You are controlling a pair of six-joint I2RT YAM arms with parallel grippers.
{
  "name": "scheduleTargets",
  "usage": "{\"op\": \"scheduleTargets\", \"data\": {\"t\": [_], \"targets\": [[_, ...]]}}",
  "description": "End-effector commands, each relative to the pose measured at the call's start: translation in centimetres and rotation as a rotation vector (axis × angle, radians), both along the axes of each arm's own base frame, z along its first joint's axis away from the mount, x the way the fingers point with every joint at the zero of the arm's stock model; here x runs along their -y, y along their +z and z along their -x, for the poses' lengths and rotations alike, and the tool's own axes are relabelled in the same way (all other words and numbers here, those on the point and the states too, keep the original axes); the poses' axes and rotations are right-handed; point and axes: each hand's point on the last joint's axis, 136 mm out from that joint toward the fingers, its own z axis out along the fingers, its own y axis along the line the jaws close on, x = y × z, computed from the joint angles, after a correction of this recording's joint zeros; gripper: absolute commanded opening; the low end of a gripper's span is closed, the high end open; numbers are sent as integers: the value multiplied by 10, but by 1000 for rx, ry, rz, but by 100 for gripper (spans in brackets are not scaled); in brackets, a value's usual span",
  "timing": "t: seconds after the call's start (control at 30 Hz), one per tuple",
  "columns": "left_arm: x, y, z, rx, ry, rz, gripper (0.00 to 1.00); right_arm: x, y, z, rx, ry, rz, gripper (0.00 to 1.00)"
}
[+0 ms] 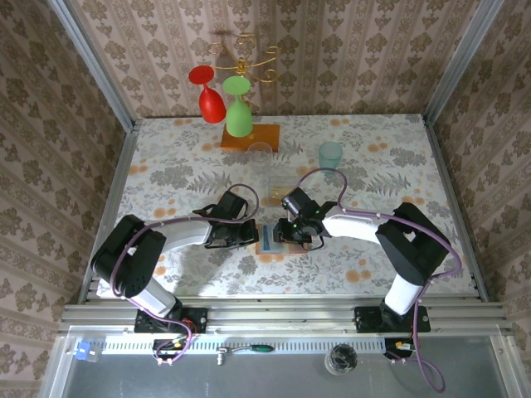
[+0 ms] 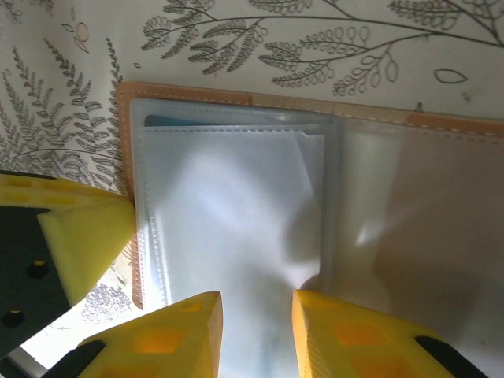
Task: Take the credit cards out of the card holder
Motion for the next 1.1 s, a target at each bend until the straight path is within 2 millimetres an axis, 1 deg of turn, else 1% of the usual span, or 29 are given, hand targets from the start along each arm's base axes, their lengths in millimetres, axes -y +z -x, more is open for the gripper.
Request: {"op": "scheduleTargets", "data": {"t": [0.0,0.2,0.4,0.53,0.63,0.77,0.83,1.07], "targets": [[-10,-10,7,-36,11,-39,5,7,6,0,27,-1,41,30],[-8,0,3,-20,7,-31,5,9,5,0,27,-3,47,29],[-1,24,-4,29,4,15,8,8,1,0,21,1,44,29],[7,38,-6,44,11,79,13,8,-1,2,16,2,44,29],[20,46,-9,40,18,161,18,8,-2,2,13,3,45,29],[29,45,-8,34,7,170,26,7,-3,2,14,3,44,29],[33,44,-7,28,0,169,27,7,-4,2,10,5,43,29],[41,39,-5,14,-15,171,27,6,-3,2,11,5,37,28]]}}
